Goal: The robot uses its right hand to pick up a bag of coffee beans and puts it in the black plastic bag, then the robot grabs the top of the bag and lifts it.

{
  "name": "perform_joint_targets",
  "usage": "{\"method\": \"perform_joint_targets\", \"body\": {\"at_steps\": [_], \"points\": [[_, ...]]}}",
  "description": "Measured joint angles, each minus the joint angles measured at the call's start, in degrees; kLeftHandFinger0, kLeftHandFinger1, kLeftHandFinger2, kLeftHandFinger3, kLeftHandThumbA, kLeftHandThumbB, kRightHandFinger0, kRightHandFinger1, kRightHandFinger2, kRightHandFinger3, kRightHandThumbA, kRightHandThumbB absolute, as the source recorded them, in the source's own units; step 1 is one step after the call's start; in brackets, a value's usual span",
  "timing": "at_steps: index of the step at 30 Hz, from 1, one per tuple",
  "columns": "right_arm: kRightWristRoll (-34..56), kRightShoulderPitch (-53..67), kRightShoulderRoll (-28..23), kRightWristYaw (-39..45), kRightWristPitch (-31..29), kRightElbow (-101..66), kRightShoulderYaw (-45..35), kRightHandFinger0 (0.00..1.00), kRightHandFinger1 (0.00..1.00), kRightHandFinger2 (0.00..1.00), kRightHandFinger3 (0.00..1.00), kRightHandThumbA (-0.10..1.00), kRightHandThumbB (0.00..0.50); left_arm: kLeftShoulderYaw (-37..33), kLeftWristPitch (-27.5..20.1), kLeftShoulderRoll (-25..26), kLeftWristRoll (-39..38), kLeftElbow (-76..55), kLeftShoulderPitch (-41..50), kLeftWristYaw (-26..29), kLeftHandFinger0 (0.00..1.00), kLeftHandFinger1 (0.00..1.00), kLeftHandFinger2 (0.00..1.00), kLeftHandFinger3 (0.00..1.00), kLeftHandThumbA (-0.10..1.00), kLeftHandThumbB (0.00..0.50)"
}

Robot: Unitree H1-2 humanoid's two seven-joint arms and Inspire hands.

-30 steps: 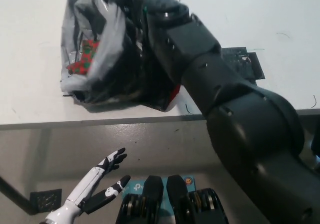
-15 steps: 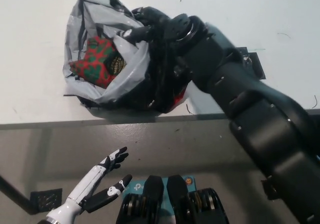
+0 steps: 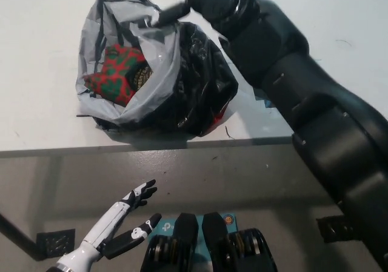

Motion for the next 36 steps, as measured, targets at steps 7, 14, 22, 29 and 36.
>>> {"method": "perform_joint_targets", "body": {"at_steps": [7,14,22,29,36], "points": [[0.3,-2.4,-1.1,1.6,2.1,-5.4,-2.1,1.00,1.00,1.00,1.00,0.87,0.500,0.0,0.0,0.0,0.0,0.2,0.0,0.0,1.00,1.00,1.00,1.00,0.65,0.329],[1.3,-3.9,-2.1,4.2,5.2,-9.6,-6.0,1.00,1.00,1.00,1.00,1.00,0.496,-0.1,0.0,0.0,0.0,0.9,0.0,0.0,1.00,1.00,1.00,1.00,0.66,0.339],[1.6,-1.4,-6.5,5.5,7.6,-25.8,-7.7,1.00,1.00,1.00,1.00,1.00,0.499,0.0,0.1,0.0,0.1,1.0,0.0,0.0,1.00,1.00,1.00,1.00,0.75,0.328],[1.2,4.6,-9.7,6.2,8.3,-35.6,-7.7,1.00,1.00,1.00,1.00,1.00,0.438,0.1,0.1,0.0,0.1,1.6,0.0,0.0,1.00,1.00,1.00,1.00,0.85,0.311],[1.3,15.5,-14.8,7.6,9.2,-47.5,-9.7,1.00,1.00,1.00,1.00,1.00,0.388,0.4,0.1,0.0,0.0,2.7,-0.9,0.0,1.00,1.00,1.00,1.00,0.96,0.324]]}}
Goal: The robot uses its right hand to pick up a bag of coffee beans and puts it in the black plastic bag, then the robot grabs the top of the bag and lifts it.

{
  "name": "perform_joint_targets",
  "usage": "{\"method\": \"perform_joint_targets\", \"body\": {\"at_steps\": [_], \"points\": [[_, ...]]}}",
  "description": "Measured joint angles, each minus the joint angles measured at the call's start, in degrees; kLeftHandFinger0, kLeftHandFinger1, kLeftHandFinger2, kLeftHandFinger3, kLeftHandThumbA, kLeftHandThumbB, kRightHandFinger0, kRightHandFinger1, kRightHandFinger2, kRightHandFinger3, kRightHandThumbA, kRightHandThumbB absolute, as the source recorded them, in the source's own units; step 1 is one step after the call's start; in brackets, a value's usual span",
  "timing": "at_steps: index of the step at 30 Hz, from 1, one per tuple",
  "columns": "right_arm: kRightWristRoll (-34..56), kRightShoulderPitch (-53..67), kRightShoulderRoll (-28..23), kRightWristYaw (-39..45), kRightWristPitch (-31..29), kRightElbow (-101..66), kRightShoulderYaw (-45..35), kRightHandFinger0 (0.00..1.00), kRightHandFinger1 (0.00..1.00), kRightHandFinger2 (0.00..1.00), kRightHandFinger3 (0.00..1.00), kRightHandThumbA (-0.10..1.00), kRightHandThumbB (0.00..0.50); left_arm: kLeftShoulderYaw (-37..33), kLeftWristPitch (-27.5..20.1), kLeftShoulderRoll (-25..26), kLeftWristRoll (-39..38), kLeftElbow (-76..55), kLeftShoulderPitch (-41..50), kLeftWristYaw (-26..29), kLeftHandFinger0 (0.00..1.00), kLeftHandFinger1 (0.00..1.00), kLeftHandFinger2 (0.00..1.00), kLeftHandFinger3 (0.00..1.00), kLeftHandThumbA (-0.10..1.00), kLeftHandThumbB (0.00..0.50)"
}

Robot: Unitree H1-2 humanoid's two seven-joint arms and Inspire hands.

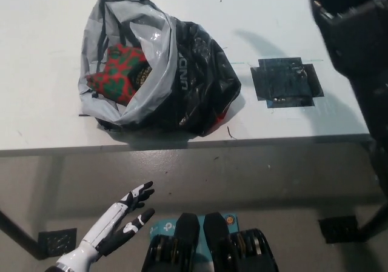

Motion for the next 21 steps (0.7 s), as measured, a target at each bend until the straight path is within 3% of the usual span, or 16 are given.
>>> {"method": "perform_joint_targets", "body": {"at_steps": [3,6,8,9,15,18,21], "points": [[0.7,6.3,-3.1,0.3,0.5,-5.8,-1.9,1.00,1.00,1.00,1.00,1.00,0.362,0.1,0.0,0.0,0.0,0.8,-0.7,0.0,1.00,1.00,1.00,1.00,0.98,0.327],[1.6,11.8,-5.6,0.3,0.8,-10.3,-4.0,1.00,1.00,1.00,1.00,1.00,0.381,0.2,0.0,0.0,0.0,1.3,-1.1,0.0,1.00,1.00,1.00,1.00,0.99,0.331],[2.1,16.5,-7.5,0.2,1.0,-13.3,-5.8,1.00,1.00,1.00,1.00,1.00,0.332,0.3,0.0,0.0,0.0,1.5,-1.1,0.0,1.00,1.00,1.00,1.00,0.99,0.341],[2.3,17.7,-8.0,0.2,1.0,-14.4,-6.3,1.00,1.00,1.00,1.00,1.00,0.336,0.3,0.0,0.0,0.0,1.6,-1.2,0.0,1.00,1.00,1.00,1.00,0.99,0.341],[4.4,30.8,-10.7,0.1,1.4,-23.3,-10.7,1.00,1.00,1.00,1.00,1.00,0.432,0.5,0.0,0.0,0.0,2.5,-1.9,0.0,1.00,1.00,1.00,1.00,1.00,0.346],[6.1,38.2,-10.8,-0.2,1.4,-29.2,-12.8,1.00,1.00,1.00,1.00,1.00,0.430,0.7,0.0,0.0,0.0,2.9,-2.2,0.0,1.00,1.00,1.00,1.00,1.00,0.338],[7.2,43.4,-10.5,-0.5,1.4,-33.5,-13.6,1.00,1.00,1.00,1.00,1.00,0.478,0.9,0.0,0.0,0.0,3.1,-2.6,0.0,1.00,1.00,1.00,1.00,1.00,0.337]]}}
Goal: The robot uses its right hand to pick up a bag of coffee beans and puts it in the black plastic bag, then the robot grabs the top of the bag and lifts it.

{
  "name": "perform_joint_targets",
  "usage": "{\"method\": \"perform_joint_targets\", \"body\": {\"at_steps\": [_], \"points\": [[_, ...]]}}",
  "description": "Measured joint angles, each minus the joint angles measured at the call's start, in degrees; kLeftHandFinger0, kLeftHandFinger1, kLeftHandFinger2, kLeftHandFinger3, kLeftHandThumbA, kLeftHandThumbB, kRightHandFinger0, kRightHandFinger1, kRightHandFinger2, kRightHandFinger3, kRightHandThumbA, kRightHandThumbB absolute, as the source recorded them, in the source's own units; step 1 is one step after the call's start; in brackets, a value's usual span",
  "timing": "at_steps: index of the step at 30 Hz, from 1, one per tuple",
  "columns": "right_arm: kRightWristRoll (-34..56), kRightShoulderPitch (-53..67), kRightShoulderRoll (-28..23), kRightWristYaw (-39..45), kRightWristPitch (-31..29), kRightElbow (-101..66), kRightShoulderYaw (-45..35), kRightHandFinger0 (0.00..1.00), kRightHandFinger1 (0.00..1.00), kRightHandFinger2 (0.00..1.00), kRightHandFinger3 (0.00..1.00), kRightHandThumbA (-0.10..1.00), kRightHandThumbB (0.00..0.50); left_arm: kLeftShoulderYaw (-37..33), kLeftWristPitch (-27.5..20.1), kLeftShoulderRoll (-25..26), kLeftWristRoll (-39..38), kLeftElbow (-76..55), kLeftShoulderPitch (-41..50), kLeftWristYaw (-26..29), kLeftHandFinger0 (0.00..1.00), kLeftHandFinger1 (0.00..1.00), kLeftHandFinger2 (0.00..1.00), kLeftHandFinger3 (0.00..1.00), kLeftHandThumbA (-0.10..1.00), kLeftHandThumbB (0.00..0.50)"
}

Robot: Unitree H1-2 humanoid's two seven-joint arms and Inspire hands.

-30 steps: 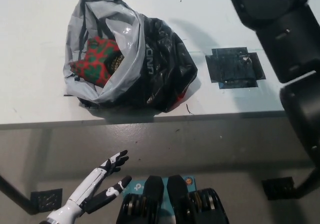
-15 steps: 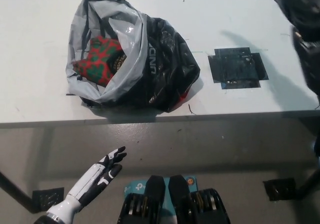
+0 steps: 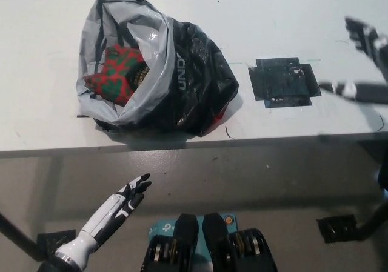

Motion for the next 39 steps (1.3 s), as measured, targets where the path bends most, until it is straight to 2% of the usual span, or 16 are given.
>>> {"method": "perform_joint_targets", "body": {"at_steps": [2,3,6,7,10,14,16,18,19,20,24,26,28,33,39], "points": [[1.3,5.5,1.3,-0.4,-0.1,-5.1,-0.4,1.00,1.00,1.00,1.00,1.00,0.448,0.4,0.0,0.0,0.0,0.1,-0.4,0.0,1.00,1.00,1.00,1.00,1.00,0.324],[1.6,6.7,1.8,-0.5,-0.1,-6.2,-0.4,1.00,1.00,1.00,1.00,1.00,0.412,0.5,0.0,0.0,0.0,0.1,-0.4,0.0,1.00,1.00,1.00,1.00,0.99,0.321],[3.2,13.0,5.3,-1.0,-0.7,-12.4,-0.6,1.00,1.00,1.00,1.00,1.00,0.391,1.3,0.0,0.0,-0.1,0.1,-0.8,0.0,1.00,1.00,1.00,1.00,0.99,0.320],[3.4,13.8,5.9,-1.1,-1.0,-13.5,-0.7,1.00,1.00,1.00,1.00,1.00,0.370,1.5,0.0,0.0,-0.1,0.1,-0.8,0.0,1.00,1.00,1.00,1.00,0.99,0.323],[5.0,19.7,11.4,-1.8,-3.7,-18.9,-1.0,1.00,1.00,1.00,1.00,1.00,0.349,2.8,-0.1,0.0,-0.3,0.1,-1.3,0.1,1.00,1.00,1.00,1.00,0.99,0.319],[5.9,24.0,16.7,-2.3,-7.1,-19.3,-1.3,1.00,1.00,1.00,1.00,1.00,0.279,3.8,-0.1,0.0,-0.4,0.0,-1.4,0.1,1.00,1.00,1.00,1.00,0.95,0.298],[6.0,25.1,18.2,-2.5,-8.5,-19.0,-1.3,1.00,1.00,1.00,1.00,1.00,0.269,4.1,-0.1,0.0,-0.4,0.0,-1.3,0.1,1.00,1.00,1.00,1.00,0.95,0.297],[5.9,26.1,19.4,-2.7,-10.0,-18.3,-1.2,1.00,1.00,1.00,1.00,1.00,0.193,4.4,-0.1,0.0,-0.4,0.0,-1.1,0.1,1.00,1.00,1.00,1.00,0.94,0.295],[5.7,26.8,20.2,-2.8,-11.4,-17.2,-1.2,1.00,1.00,1.00,1.00,1.00,0.178,4.6,-0.1,0.0,-0.4,0.0,-0.8,0.1,1.00,1.00,1.00,1.00,0.94,0.294],[5.6,27.1,20.5,-2.8,-12.0,-16.6,-1.2,1.00,1.00,1.00,1.00,1.00,0.120,4.7,-0.1,0.0,-0.4,0.0,-0.7,0.1,1.00,1.00,1.00,1.00,0.94,0.295],[5.2,28.9,21.9,-3.4,-15.6,-11.2,-1.2,1.00,1.00,1.00,1.00,1.00,0.131,5.0,-0.1,0.0,-0.4,0.0,0.6,0.1,1.00,1.00,1.00,1.00,0.94,0.304],[4.9,29.7,22.3,-3.7,-17.6,-7.5,-1.2,1.00,1.00,1.00,1.00,1.00,0.114,5.0,-0.1,0.0,-0.4,0.0,1.6,0.1,1.00,1.00,1.00,1.00,0.94,0.300],[4.6,30.2,22.4,-4.0,-19.1,-4.8,-1.2,1.00,1.00,1.00,1.00,1.00,0.151,5.0,-0.1,0.0,-0.4,0.0,2.2,0.1,1.00,1.00,1.00,1.00,0.91,0.303],[4.2,31.5,22.8,-4.8,-23.5,2.6,-1.1,1.00,1.00,1.00,1.00,0.94,0.143,5.1,-0.3,0.0,-0.5,-0.1,4.1,0.1,1.00,1.00,1.00,1.00,0.90,0.306],[4.2,34.1,23.9,-5.6,-28.9,8.1,-0.6,1.00,1.00,1.00,1.00,0.94,0.153,5.1,-0.6,0.0,-0.7,-0.5,6.3,0.0,1.00,1.00,1.00,1.00,0.88,0.306]]}}
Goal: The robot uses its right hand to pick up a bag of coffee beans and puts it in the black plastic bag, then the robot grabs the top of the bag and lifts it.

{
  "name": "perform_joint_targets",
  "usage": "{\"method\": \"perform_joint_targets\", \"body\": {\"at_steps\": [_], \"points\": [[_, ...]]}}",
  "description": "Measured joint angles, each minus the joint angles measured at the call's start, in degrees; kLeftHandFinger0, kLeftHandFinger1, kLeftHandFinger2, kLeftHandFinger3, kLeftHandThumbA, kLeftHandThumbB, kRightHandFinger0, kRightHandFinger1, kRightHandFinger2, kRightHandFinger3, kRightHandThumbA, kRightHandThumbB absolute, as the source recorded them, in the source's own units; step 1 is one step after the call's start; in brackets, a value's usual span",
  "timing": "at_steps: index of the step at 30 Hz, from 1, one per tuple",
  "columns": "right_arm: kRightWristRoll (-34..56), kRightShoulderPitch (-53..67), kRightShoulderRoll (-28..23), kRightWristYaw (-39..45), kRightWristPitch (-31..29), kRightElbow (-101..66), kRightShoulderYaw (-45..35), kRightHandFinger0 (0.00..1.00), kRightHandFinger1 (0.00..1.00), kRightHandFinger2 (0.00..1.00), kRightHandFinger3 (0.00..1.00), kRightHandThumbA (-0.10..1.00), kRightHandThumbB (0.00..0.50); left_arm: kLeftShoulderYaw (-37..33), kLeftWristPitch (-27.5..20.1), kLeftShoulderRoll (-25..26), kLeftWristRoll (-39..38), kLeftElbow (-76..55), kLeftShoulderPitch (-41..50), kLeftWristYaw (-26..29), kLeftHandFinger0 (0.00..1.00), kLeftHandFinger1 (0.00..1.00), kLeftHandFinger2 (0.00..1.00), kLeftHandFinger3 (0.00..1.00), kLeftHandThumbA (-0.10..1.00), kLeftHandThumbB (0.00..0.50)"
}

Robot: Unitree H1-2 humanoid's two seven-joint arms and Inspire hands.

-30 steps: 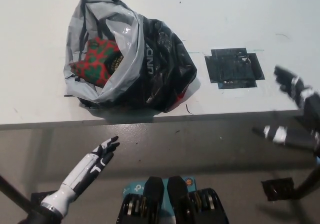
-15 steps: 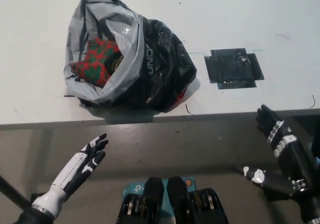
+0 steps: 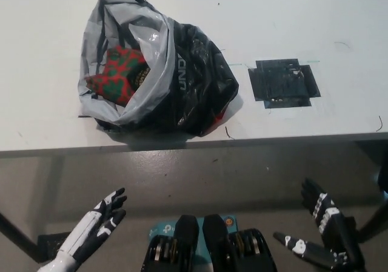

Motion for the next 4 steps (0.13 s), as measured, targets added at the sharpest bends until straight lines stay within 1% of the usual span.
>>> {"method": "perform_joint_targets", "body": {"at_steps": [1,4], "points": [[0.0,0.3,0.0,-0.1,-0.5,0.2,0.1,1.00,1.00,1.00,1.00,0.93,0.134,0.0,0.0,0.0,0.0,-0.1,0.2,0.0,1.00,1.00,1.00,1.00,0.87,0.304],[0.0,1.1,0.1,-0.4,-2.9,0.9,0.5,1.00,1.00,1.00,1.00,0.94,0.142,0.0,-0.5,0.0,-0.3,-0.6,0.9,0.0,1.00,1.00,1.00,1.00,0.88,0.316]]}}
